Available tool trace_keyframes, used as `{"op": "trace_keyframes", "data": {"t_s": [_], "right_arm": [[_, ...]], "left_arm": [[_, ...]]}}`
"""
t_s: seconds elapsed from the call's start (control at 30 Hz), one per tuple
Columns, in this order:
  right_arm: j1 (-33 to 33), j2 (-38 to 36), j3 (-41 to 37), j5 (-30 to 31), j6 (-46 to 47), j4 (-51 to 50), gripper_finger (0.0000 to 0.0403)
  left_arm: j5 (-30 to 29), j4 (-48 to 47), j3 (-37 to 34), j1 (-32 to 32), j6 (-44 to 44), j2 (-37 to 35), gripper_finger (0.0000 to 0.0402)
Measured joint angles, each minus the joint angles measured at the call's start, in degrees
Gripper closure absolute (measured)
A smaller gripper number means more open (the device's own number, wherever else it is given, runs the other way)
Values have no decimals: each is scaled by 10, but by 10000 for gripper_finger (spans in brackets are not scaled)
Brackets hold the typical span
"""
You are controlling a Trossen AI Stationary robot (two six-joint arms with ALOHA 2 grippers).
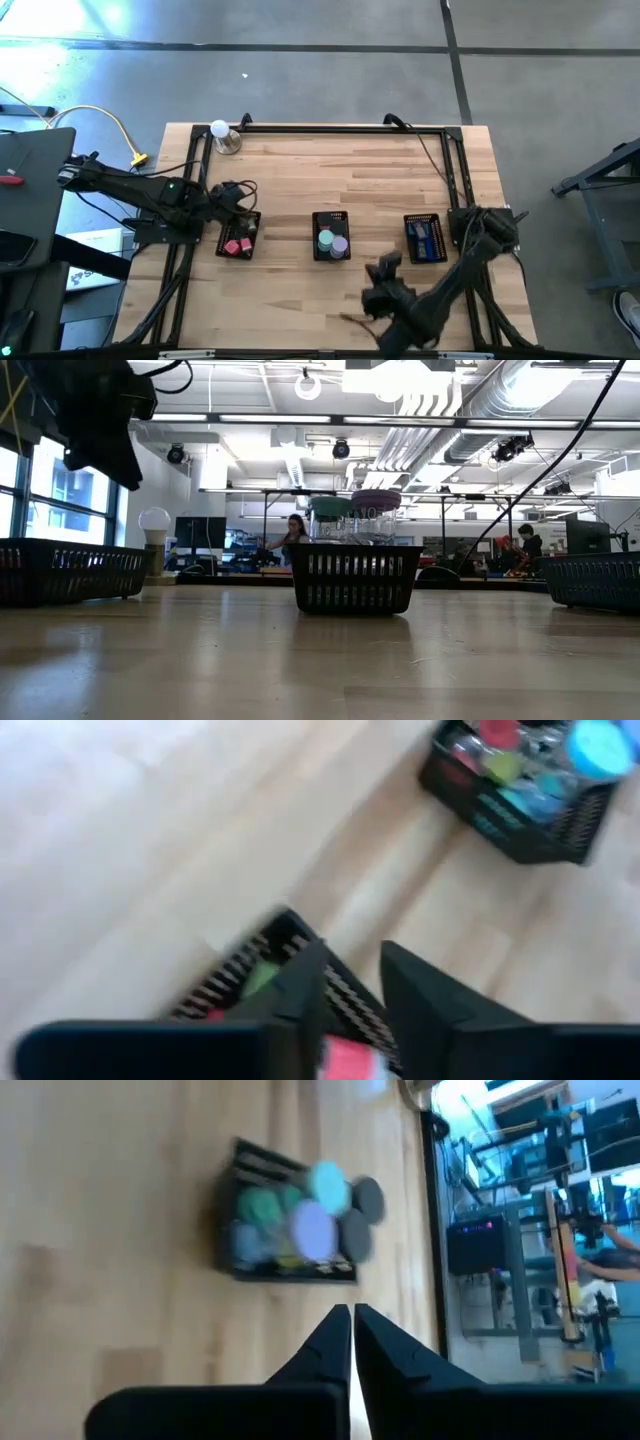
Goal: Pick & Place Office items
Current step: Return to Home Position
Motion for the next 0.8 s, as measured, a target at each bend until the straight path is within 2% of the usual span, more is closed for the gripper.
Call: {"op": "trace_keyframes", "data": {"t_s": [0.17, 0.33, 0.5, 0.63, 0.73, 0.8], "right_arm": [[-42, -82, -75, 1, 7, -2, 400], [-66, -220, -219, -3, 2, 80, 400], [-87, -385, -401, -51, -92, 277, 401], [-131, -520, -543, -139, -235, 479, 401], [-194, -622, -640, -250, -349, 631, 401], [-242, -687, -693, -326, -387, 703, 401]], "left_arm": [[-27, -26, 0, 41, 83, -11, 390], [-87, -23, 0, 82, 118, -42, 400], [-91, 9, 0, 106, 181, -86, 401], [-92, 10, 0, 133, 233, -120, 401], [-88, 10, 0, 159, 252, -150, 401], [-87, 10, 0, 177, 258, -176, 401]]}}
